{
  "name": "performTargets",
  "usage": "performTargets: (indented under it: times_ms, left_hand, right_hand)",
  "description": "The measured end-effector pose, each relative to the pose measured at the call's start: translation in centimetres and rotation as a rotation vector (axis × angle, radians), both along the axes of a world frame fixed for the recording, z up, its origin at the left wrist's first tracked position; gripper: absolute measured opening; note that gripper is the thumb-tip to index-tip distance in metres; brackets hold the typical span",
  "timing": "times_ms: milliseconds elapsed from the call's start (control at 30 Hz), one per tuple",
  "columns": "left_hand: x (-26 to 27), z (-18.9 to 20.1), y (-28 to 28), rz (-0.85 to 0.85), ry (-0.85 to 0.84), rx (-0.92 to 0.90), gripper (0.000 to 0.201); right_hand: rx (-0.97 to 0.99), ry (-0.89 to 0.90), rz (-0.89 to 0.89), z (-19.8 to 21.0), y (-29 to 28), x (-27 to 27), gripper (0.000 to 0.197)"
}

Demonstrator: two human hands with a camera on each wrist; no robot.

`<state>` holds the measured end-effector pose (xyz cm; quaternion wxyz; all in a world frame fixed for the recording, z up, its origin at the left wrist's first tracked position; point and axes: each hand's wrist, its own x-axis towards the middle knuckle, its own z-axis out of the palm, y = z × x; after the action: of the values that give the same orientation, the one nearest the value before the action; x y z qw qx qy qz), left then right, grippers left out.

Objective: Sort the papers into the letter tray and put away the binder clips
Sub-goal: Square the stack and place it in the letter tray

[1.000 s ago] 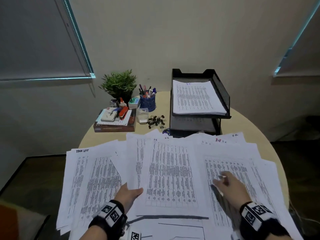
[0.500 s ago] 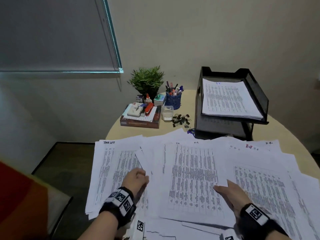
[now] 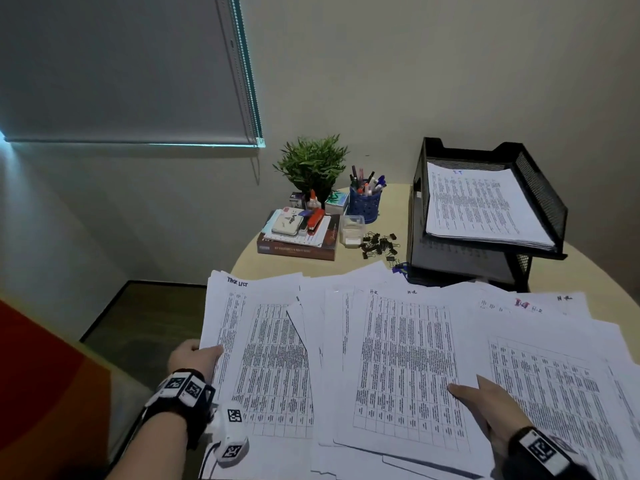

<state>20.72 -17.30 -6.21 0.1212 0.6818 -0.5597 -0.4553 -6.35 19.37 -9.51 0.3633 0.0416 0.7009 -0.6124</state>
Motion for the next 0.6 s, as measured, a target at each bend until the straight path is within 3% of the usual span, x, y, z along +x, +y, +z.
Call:
performTargets:
  times_ms: [67,167,233,333,433,600]
  left_hand:
    - [-0.4,0.8,-0.1,-0.077,0.078,0.085,0.019]
    - [-0.6,2.5,0.0,-0.257,-0.038,0.114,0.024]
    - [-0.5,3.3,-0.3,-0.256,0.119,0.093,0.02]
    - [-0.8,3.9,-1.3,-0.049,0.332,-0.067,0.022]
    - [-1.1,6.6,-2.5,0.001,0.266,-0.314,0.017]
    - [-1.7,12.9,-3.2,-0.146,0.212,-0.578,0.023]
  right_hand:
    - [-0.002,0.011,-0.005,-0.1,-0.1,0.0,0.03]
    - [-0.023,0.02,0.014,0.1,-0.2,0.1,0.025]
    - [-0.043,0.02,0.011,0.3,-0.3,0.2,0.023]
    - [-0.024,0.03,0.018,0.3,-0.3,0.2,0.027]
    - [-0.027,0.009,0.022,0.4,-0.1,0.3,0.037]
    - [-0.051,0.015,0.021,0.4,-0.1,0.4,0.043]
